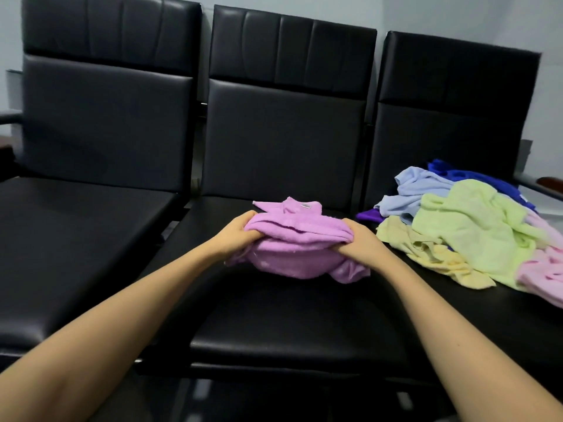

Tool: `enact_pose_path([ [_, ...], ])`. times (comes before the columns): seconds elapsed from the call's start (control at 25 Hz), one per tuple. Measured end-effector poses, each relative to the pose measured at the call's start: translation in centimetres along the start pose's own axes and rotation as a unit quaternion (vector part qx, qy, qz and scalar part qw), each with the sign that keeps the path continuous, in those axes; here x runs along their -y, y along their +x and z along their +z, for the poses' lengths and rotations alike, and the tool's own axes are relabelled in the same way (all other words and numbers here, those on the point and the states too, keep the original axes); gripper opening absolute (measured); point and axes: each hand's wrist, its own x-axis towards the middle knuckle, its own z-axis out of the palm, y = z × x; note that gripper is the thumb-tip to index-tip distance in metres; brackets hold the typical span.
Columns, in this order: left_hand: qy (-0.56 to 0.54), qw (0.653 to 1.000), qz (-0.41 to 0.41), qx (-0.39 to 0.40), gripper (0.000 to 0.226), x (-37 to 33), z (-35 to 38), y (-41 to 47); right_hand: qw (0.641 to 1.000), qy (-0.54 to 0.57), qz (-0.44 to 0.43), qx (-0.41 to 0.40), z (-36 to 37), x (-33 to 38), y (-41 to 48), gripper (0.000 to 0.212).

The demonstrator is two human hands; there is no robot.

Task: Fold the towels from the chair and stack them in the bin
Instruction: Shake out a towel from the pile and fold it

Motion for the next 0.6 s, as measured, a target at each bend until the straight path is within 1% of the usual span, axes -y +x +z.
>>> enact_pose_path([
  [0.04,0.053,0.996,-0.005,0.069,0.048,0.2,-0.3,0.0,0.998,0.018,0.001,0.062,-0.1,0.1,-0.5,0.021],
  [0.08,0.143,0.978,-0.019,0.151,0.059,0.2,-0.4,-0.2,0.993,-0.009,0.005,0.115,0.0,0.3,-1.4,0.018],
  [0.12,0.259,0.943,-0.039,0.206,0.062,0.6,-0.4,-0.4,0.988,-0.071,0.007,0.14,0.1,0.5,-2.4,0.024],
  [0.16,0.358,0.906,-0.055,0.218,0.053,0.8,-0.5,-0.5,0.976,-0.164,0.014,0.143,0.2,0.6,-3.0,0.027],
  [0.2,0.393,0.898,-0.063,0.19,0.034,0.4,-0.4,-0.7,0.961,-0.247,0.014,0.12,0.4,0.9,-3.3,0.024],
  [0.24,0.358,0.919,-0.072,0.151,0.017,-0.3,-0.5,-1.0,0.959,-0.267,0.014,0.091,0.6,1.0,-3.2,0.021],
  [0.28,0.281,0.949,-0.081,0.117,0.018,-1.4,-0.7,-1.1,0.969,-0.235,0.012,0.072,0.6,1.1,-2.8,0.017],
  [0.32,0.199,0.972,-0.09,0.083,0.026,-2.4,-1.0,-1.3,0.983,-0.172,0.008,0.062,0.4,1.2,-2.4,0.013],
  [0.36,0.137,0.984,-0.094,0.069,0.028,-3.4,-1.6,-1.4,0.992,-0.106,0.003,0.063,-0.2,1.3,-2.0,0.011],
  [0.4,0.111,0.988,-0.081,0.069,0.027,-4.3,-2.3,-1.6,0.995,-0.064,-0.003,0.073,-1.1,1.6,-1.8,0.011],
  [0.44,0.111,0.988,-0.068,0.081,0.025,-4.9,-2.8,-1.6,0.995,-0.047,-0.01,0.092,-2.1,2.0,-1.9,0.01],
  [0.48,0.119,0.986,-0.053,0.104,0.024,-5.5,-3.3,-1.8,0.991,-0.041,-0.02,0.122,-3.0,2.2,-2.1,0.009],
  [0.52,0.127,0.981,-0.043,0.137,0.023,-6.1,-3.9,-1.8,0.985,-0.019,-0.016,0.172,-3.9,2.5,-2.3,0.007],
  [0.56,0.127,0.974,-0.052,0.182,0.021,-6.4,-4.5,-1.8,0.969,0.02,0.017,0.247,-4.6,2.5,-2.4,0.005],
  [0.6,0.113,0.958,-0.085,0.251,0.018,-6.5,-5.0,-1.6,0.938,0.057,0.069,0.335,-5.2,2.3,-2.4,0.015],
])
